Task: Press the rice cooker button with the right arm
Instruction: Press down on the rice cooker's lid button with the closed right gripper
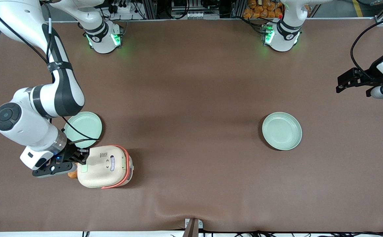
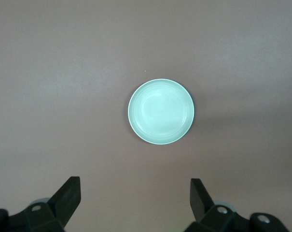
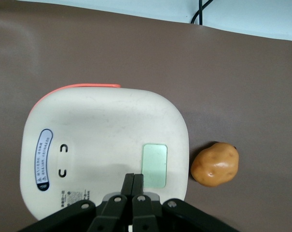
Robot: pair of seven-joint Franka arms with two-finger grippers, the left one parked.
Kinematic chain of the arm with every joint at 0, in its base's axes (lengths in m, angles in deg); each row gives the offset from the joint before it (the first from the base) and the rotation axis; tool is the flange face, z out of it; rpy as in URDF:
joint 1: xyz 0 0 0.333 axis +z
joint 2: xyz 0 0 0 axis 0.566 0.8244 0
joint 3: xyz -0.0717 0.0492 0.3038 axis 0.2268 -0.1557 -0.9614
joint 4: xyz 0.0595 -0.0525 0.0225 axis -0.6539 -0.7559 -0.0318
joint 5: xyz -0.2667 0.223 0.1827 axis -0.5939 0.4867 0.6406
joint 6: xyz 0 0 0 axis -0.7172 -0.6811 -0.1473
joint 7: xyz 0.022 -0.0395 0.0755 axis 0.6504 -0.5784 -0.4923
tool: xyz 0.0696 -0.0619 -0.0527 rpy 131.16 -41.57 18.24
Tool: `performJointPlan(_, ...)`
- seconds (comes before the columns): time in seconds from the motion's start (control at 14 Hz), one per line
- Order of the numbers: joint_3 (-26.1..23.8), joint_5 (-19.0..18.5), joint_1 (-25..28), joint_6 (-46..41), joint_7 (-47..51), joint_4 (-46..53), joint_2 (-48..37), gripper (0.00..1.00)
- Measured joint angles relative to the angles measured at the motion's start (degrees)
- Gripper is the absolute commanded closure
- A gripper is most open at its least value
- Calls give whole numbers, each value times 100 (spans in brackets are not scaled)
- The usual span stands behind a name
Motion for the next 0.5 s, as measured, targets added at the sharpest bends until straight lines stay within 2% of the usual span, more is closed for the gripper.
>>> performJointPlan(0.5, 51, -11, -45, 424, -451, 6, 170, 100)
